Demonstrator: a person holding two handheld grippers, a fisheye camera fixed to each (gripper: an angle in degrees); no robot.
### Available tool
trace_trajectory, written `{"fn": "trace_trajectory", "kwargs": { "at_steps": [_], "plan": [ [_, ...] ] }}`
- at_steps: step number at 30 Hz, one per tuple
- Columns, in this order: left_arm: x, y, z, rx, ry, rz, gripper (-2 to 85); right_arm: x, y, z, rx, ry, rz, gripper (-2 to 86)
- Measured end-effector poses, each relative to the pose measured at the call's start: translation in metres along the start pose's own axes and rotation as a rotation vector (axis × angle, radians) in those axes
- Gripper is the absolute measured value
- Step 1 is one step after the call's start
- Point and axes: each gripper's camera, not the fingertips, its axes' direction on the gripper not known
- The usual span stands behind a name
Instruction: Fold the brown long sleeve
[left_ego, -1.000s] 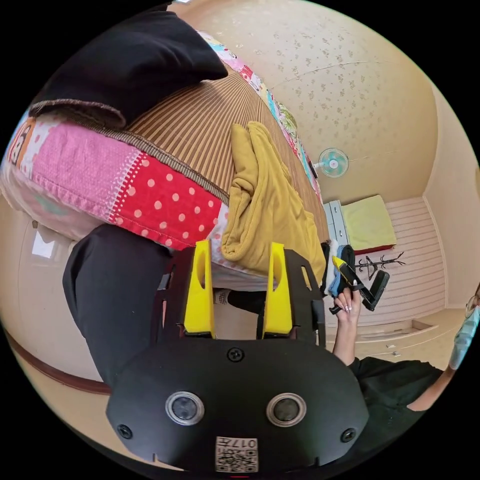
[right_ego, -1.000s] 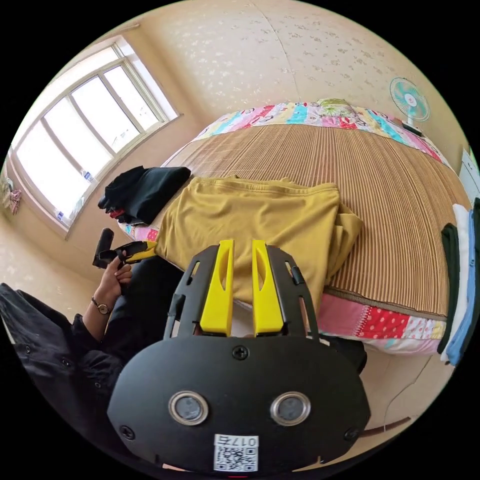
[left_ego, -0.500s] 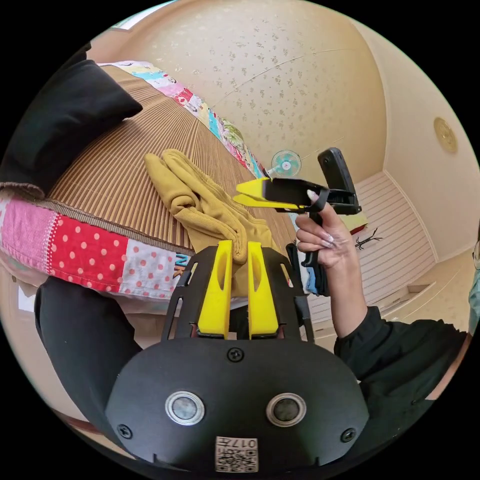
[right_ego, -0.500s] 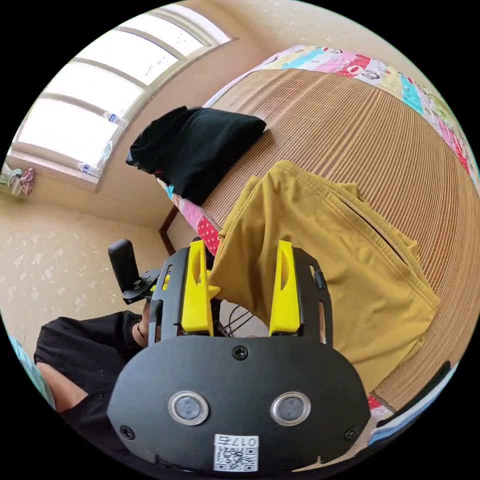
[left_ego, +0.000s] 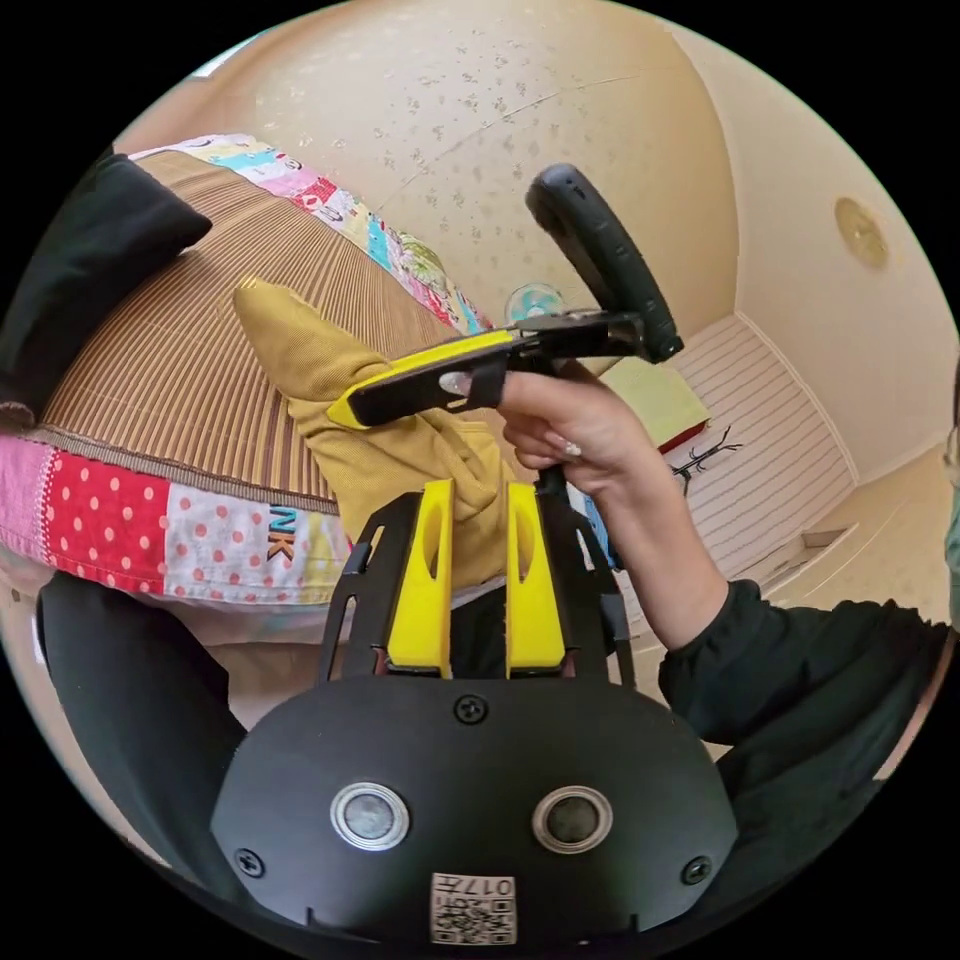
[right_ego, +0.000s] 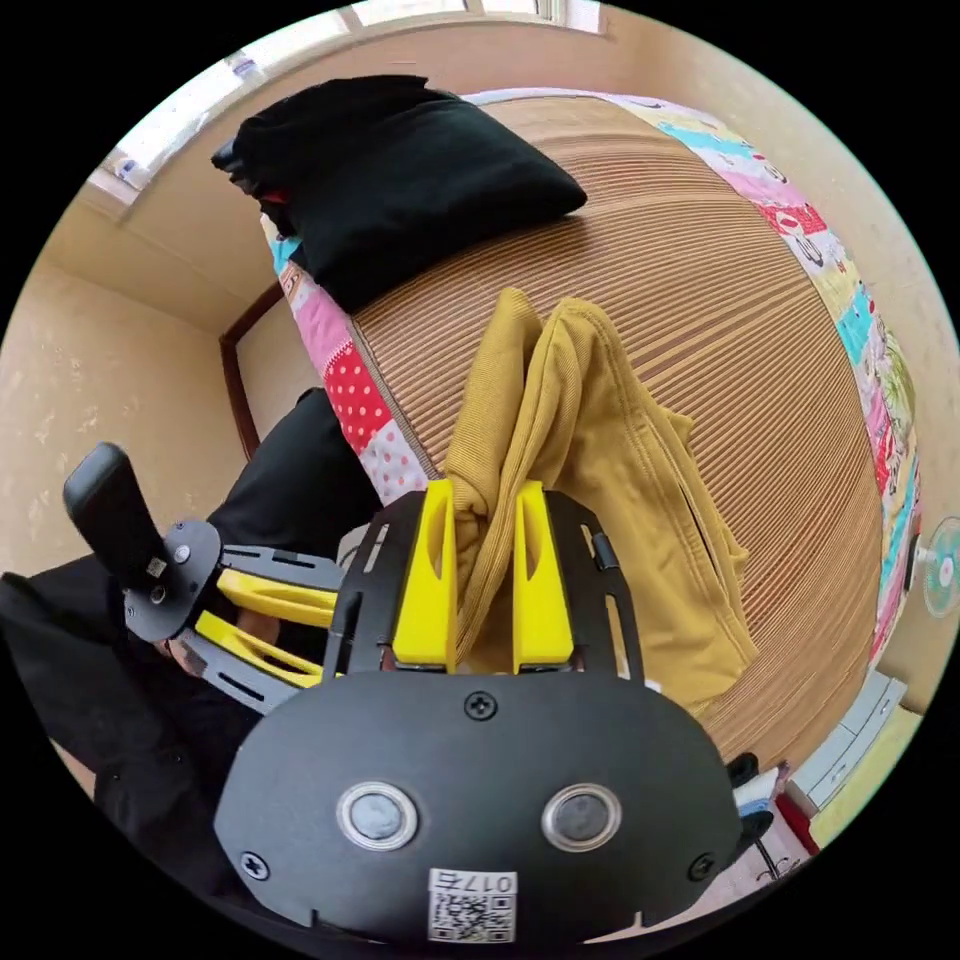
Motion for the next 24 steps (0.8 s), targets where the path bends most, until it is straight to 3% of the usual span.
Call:
{"fn": "trace_trajectory", "kwargs": {
  "at_steps": [3, 6, 9, 15, 18, 24],
  "plan": [
    [-0.017, 0.005, 0.005, -0.017, 0.204, 0.006, 9.0, 0.059, 0.083, -0.048, 0.293, -0.193, 0.048, 8.5],
    [-0.033, 0.006, 0.027, -0.123, 0.206, -0.05, 11.6, 0.127, 0.182, -0.074, 0.557, -0.389, 0.134, 8.2],
    [-0.033, 0.008, 0.043, -0.165, 0.196, -0.045, 12.6, 0.175, 0.279, -0.083, 0.725, -0.438, 0.228, 8.1],
    [-0.037, 0.01, 0.087, -0.288, 0.101, -0.066, 13.4, 0.232, 0.413, -0.058, 0.788, -0.34, 0.54, 8.8],
    [-0.047, 0.01, 0.106, -0.339, 0.059, -0.096, 13.8, 0.256, 0.448, -0.035, 0.731, -0.362, 0.686, 10.9],
    [-0.078, 0.0, 0.137, -0.376, -0.005, -0.175, 18.0, 0.247, 0.497, -0.049, 0.871, -0.415, 0.82, 14.0]
  ]
}}
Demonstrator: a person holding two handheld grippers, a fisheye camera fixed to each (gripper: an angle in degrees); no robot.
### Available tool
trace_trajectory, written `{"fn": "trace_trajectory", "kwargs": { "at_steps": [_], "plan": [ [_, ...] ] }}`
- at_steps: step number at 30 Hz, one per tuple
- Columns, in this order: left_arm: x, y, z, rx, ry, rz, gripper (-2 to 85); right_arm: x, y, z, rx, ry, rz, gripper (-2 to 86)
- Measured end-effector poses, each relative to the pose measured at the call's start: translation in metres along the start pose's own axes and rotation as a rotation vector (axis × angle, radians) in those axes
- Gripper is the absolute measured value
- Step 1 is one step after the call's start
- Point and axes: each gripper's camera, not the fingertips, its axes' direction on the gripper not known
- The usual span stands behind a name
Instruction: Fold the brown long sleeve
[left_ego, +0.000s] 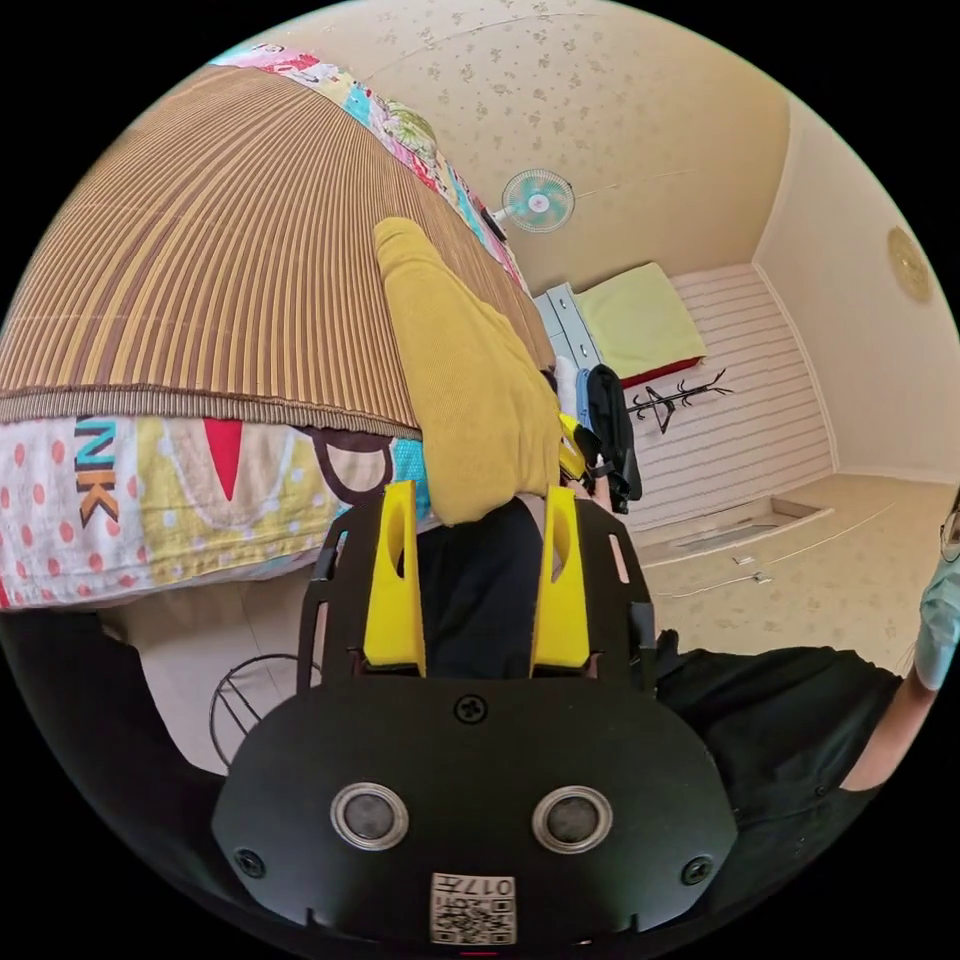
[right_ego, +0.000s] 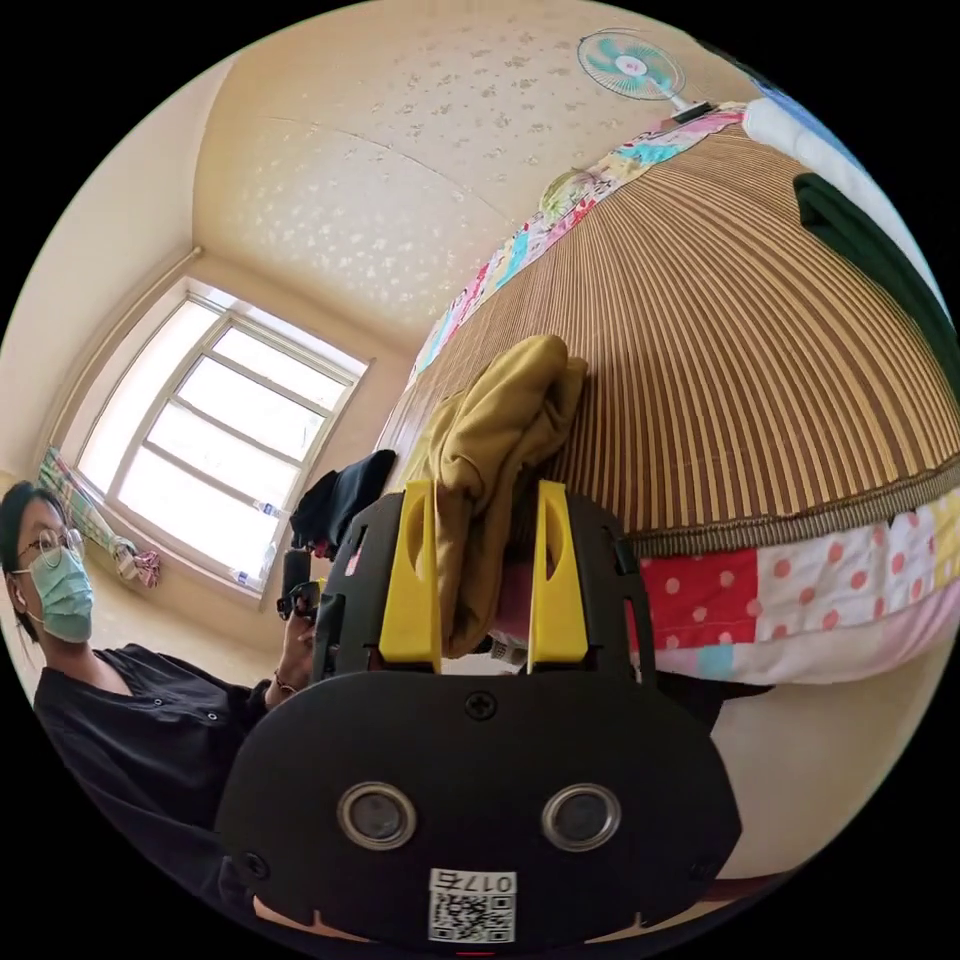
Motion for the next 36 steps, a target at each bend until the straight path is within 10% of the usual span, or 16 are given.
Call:
{"fn": "trace_trajectory", "kwargs": {
  "at_steps": [25, 36],
  "plan": [
    [0.072, 0.044, 0.061, -0.135, 0.373, 0.002, 6.8, -0.012, 0.097, 0.022, 0.057, -0.62, 0.532, 25.6],
    [0.141, 0.074, 0.025, -0.054, 0.291, 0.303, 4.3, -0.089, 0.003, -0.038, 0.128, -0.512, -0.141, 18.4]
  ]
}}
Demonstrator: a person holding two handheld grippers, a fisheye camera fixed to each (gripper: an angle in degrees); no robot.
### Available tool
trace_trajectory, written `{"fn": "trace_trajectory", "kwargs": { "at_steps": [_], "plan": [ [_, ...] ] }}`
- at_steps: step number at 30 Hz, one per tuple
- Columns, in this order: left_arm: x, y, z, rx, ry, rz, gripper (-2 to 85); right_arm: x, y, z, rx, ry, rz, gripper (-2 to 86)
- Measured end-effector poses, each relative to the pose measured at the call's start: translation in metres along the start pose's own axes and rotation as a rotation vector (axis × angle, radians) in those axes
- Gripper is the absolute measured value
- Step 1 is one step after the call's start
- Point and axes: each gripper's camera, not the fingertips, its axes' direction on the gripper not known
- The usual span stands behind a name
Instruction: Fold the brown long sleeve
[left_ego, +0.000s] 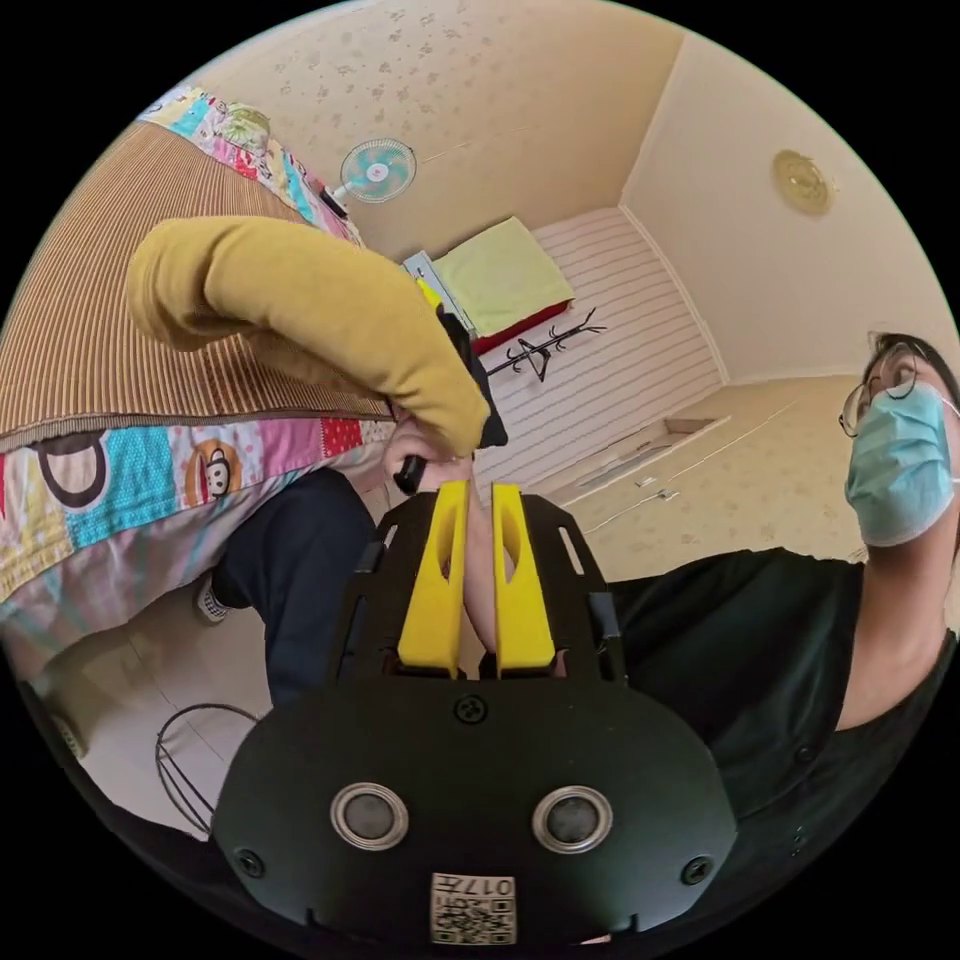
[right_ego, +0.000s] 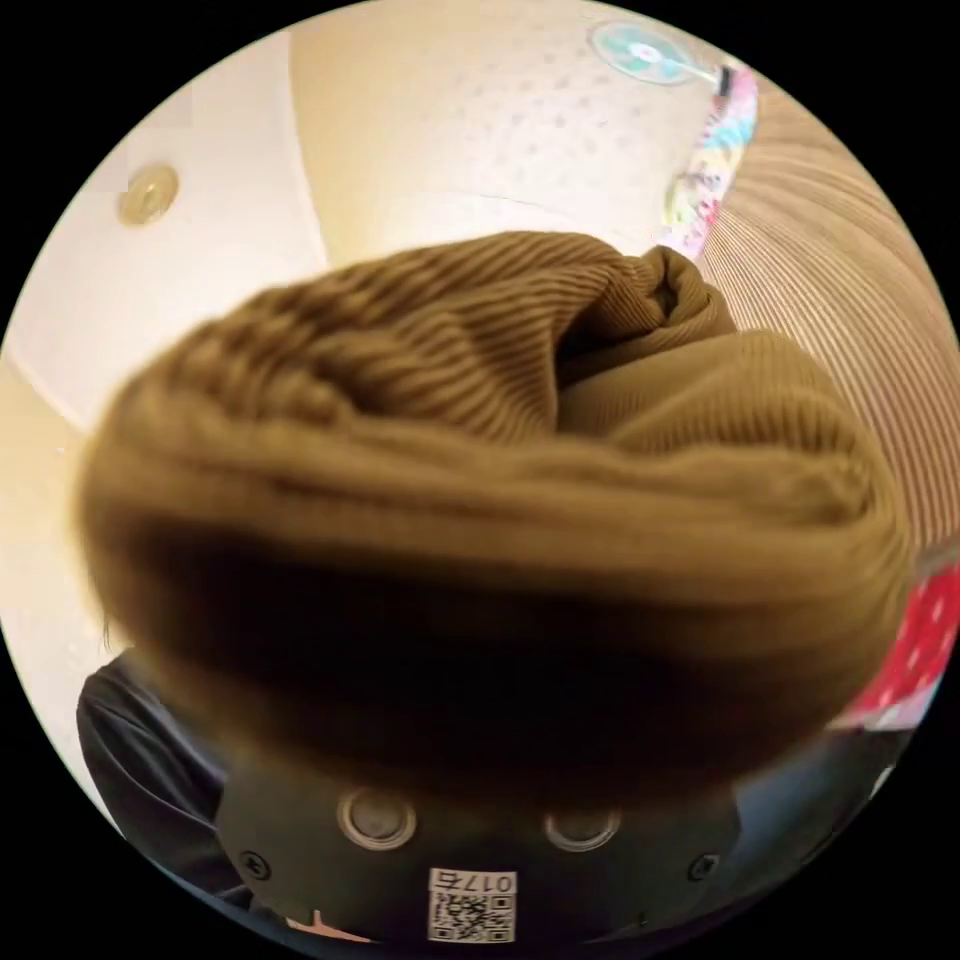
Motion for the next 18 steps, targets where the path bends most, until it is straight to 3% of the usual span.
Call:
{"fn": "trace_trajectory", "kwargs": {
  "at_steps": [6, 8, 11, 13, 15, 17, 18],
  "plan": [
    [-0.012, 0.013, 0.006, -0.043, -0.065, -0.042, 6.6, -0.115, -0.107, -0.072, -0.018, 0.243, -0.531, 15.6],
    [-0.021, 0.016, 0.009, -0.043, -0.056, -0.074, 6.7, -0.134, -0.119, -0.101, 0.008, 0.309, -0.596, 14.7],
    [-0.035, 0.016, 0.017, -0.051, -0.044, -0.124, 6.8, -0.123, -0.118, -0.162, 0.153, 0.387, -0.451, 13.1],
    [-0.041, 0.014, 0.022, -0.052, -0.026, -0.15, 6.8, -0.096, -0.101, -0.2, 0.26, 0.455, -0.249, 12.0],
    [-0.043, 0.01, 0.029, -0.061, -0.015, -0.161, 6.8, -0.051, -0.061, -0.242, 0.383, 0.595, 0.089, 10.5],
    [-0.039, 0.006, 0.036, -0.081, -0.038, -0.153, 6.8, -0.026, -0.029, -0.258, 0.421, 0.693, 0.239, 9.3],
    [-0.036, 0.003, 0.04, -0.095, -0.055, -0.146, 7.0, -0.019, -0.011, -0.266, 0.484, 0.608, 0.242, 8.9]
  ]
}}
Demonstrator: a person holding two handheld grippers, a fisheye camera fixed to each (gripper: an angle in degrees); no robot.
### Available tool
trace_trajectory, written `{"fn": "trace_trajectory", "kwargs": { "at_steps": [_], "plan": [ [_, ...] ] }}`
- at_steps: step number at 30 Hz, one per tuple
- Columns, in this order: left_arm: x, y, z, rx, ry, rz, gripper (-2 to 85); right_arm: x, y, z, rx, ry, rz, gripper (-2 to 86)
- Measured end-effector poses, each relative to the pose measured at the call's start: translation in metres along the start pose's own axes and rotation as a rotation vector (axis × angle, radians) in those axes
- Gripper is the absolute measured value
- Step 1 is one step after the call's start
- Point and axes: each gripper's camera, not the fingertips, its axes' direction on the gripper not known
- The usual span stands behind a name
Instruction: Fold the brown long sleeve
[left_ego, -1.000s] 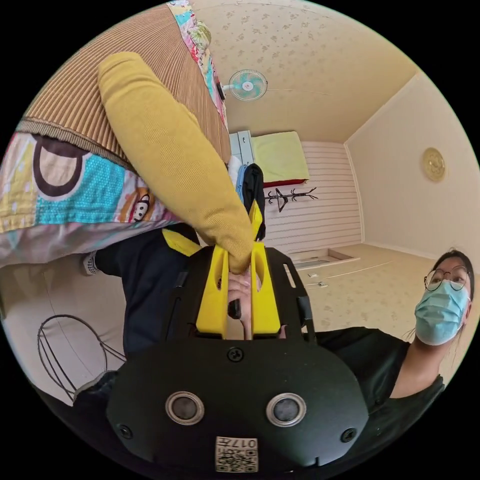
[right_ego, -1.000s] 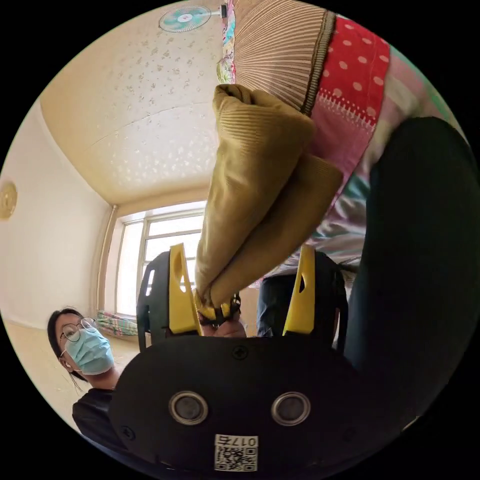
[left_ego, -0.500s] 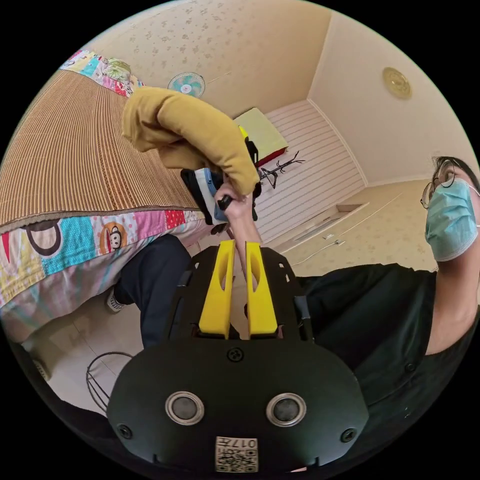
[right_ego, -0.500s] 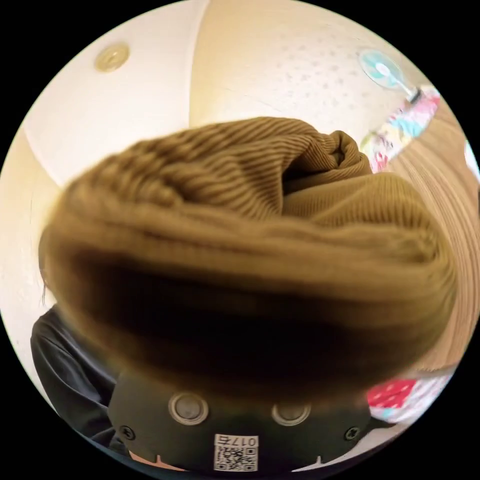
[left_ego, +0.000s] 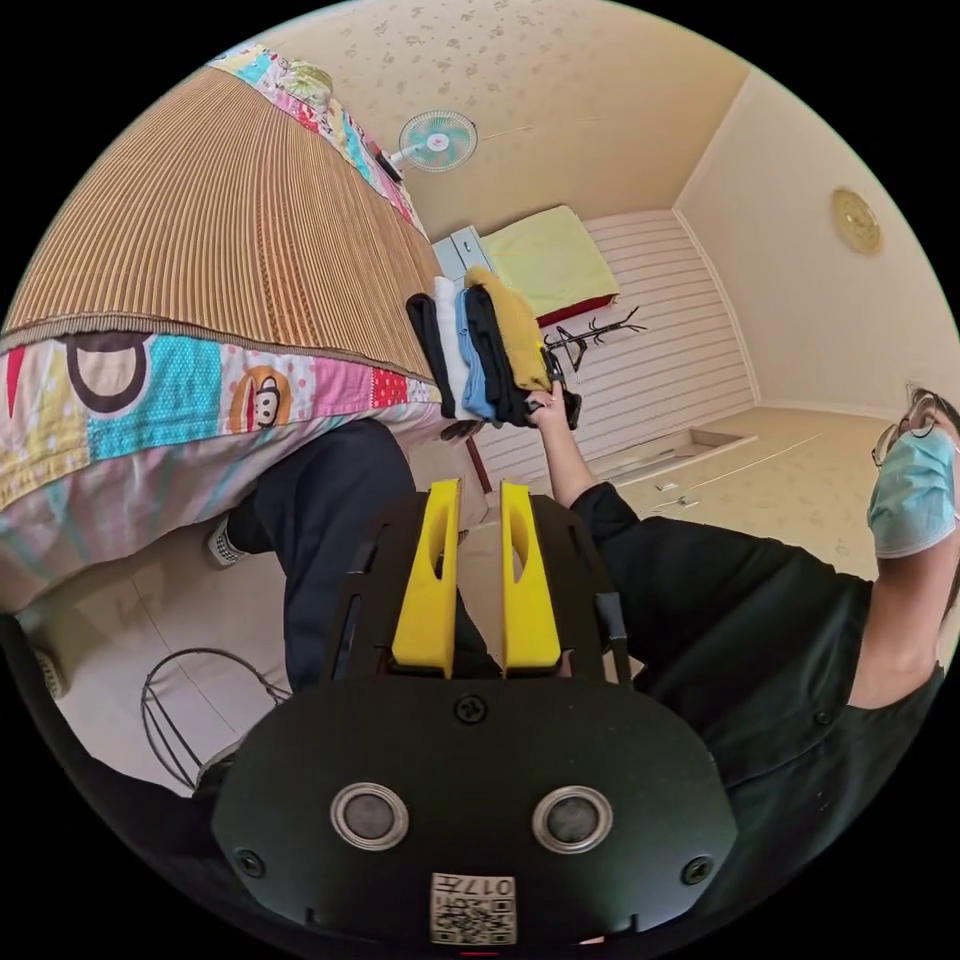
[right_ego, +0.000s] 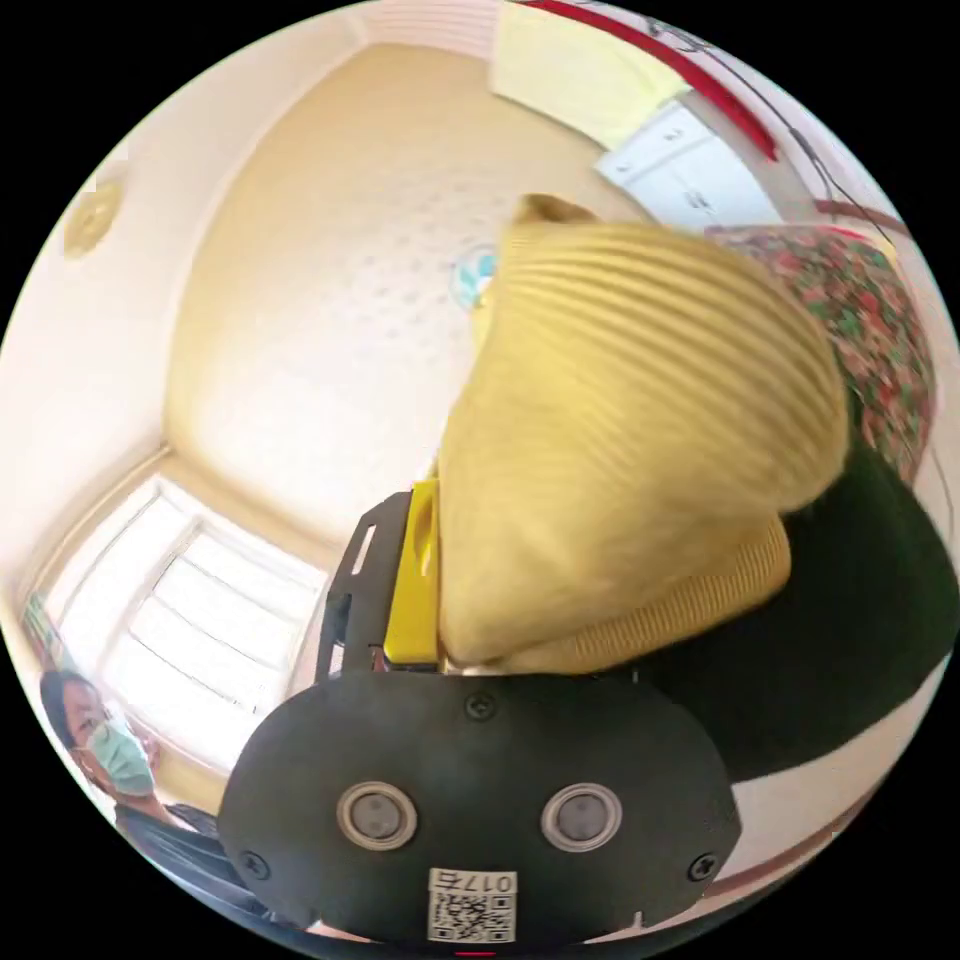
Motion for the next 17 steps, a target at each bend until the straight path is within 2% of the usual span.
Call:
{"fn": "trace_trajectory", "kwargs": {
  "at_steps": [2, 3, 7, 11, 13, 15, 17],
  "plan": [
    [0.004, -0.003, 0.005, -0.011, -0.009, 0.006, 7.3, 0.008, 0.013, -0.01, 0.057, -0.1, 0.032, 9.0],
    [0.006, -0.004, 0.007, -0.012, -0.011, 0.006, 7.5, 0.002, 0.02, -0.013, 0.063, -0.085, 0.028, 9.1],
    [0.008, -0.008, 0.012, 0.002, -0.014, -0.005, 7.8, -0.033, 0.035, -0.007, -0.003, 0.115, -0.023, 9.8],
    [0.018, -0.009, -0.001, 0.077, -0.065, 0.004, 8.0, -0.074, 0.076, -0.02, 0.043, 0.332, 0.024, 10.4],
    [0.031, -0.012, -0.022, 0.151, -0.123, 0.049, 8.0, -0.11, 0.108, -0.021, 0.092, 0.423, -0.089, 9.6],
    [0.046, -0.019, -0.067, 0.266, -0.275, 0.077, 8.1, -0.154, 0.163, 0.001, 0.102, 0.52, -0.318, 6.3],
    [0.053, -0.02, -0.109, 0.367, -0.412, 0.092, 8.6, -0.169, 0.205, 0.031, 0.048, 0.501, -0.463, 3.7]
  ]
}}
